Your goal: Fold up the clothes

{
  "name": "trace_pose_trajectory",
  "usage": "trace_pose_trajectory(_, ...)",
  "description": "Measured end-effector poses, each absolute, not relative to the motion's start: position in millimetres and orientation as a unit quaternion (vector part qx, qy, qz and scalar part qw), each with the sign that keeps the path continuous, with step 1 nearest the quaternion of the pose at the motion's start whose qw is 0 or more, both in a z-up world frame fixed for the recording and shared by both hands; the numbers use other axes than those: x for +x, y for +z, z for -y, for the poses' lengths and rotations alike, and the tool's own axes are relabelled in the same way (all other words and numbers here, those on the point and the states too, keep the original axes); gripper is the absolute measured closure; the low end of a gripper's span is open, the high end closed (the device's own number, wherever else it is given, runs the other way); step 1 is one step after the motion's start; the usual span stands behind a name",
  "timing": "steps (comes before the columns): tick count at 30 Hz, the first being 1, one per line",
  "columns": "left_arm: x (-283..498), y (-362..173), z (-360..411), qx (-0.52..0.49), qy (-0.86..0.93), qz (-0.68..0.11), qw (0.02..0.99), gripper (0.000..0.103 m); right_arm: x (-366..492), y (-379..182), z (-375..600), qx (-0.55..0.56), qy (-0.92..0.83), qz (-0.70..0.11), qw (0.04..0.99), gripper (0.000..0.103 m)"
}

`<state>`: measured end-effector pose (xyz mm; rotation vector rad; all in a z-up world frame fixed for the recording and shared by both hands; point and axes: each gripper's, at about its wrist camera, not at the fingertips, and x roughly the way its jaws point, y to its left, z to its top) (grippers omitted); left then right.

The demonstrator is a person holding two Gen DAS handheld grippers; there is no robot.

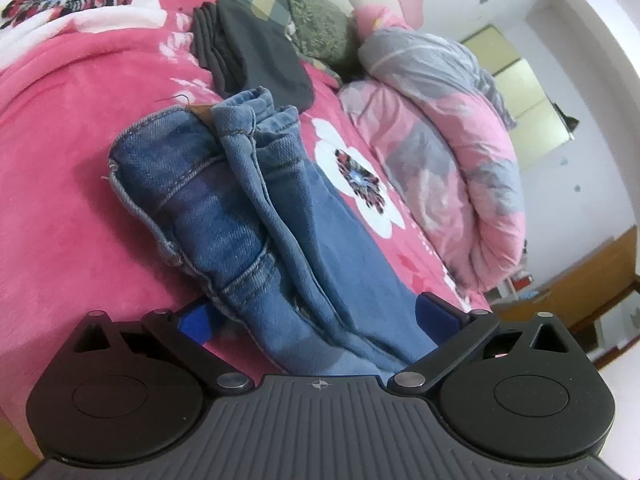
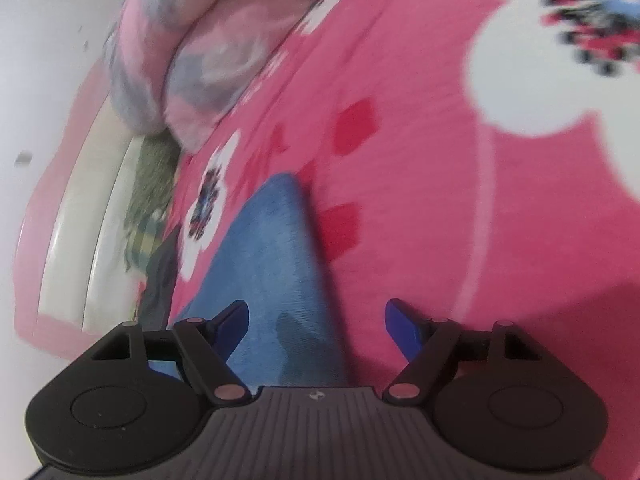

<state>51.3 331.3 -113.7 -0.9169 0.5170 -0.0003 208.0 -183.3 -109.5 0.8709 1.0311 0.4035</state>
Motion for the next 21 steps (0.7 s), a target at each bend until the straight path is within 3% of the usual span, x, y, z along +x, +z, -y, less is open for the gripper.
trace_pose_trajectory(3,56,-114,-327,-0.437,0.02,-0.241,0.866,0.002,224,-117,173,0.408,0.221,-0.487,0.74,0.027)
trace_pose_trajectory(6,59,-112,-323,-0.43,0.05,-0.244,0.868,0.005,237,-129,168,0.427,0.254,-0.497,0.712,0.046)
trace_pose_trajectory(7,60,-111,-322,-0.428,0.061,-0.245,0.868,0.011,239,-131,166,0.429,0.255,-0.499,0.708,0.052)
trace_pose_trajectory(9,62,-110,-319,-0.422,0.082,-0.246,0.868,0.036,239,-135,162,0.435,0.256,-0.499,0.705,0.075)
trace_pose_trajectory(12,63,-108,-321,-0.419,0.104,-0.259,0.864,0.058,234,-137,161,0.446,0.257,-0.484,0.707,0.087)
trace_pose_trajectory(15,62,-103,-322,-0.419,0.096,-0.261,0.864,0.068,228,-129,161,0.457,0.26,-0.457,0.718,0.092)
trace_pose_trajectory(21,61,-88,-309,-0.42,0.061,-0.258,0.868,0.072,214,-110,174,0.474,0.272,-0.414,0.728,0.094)
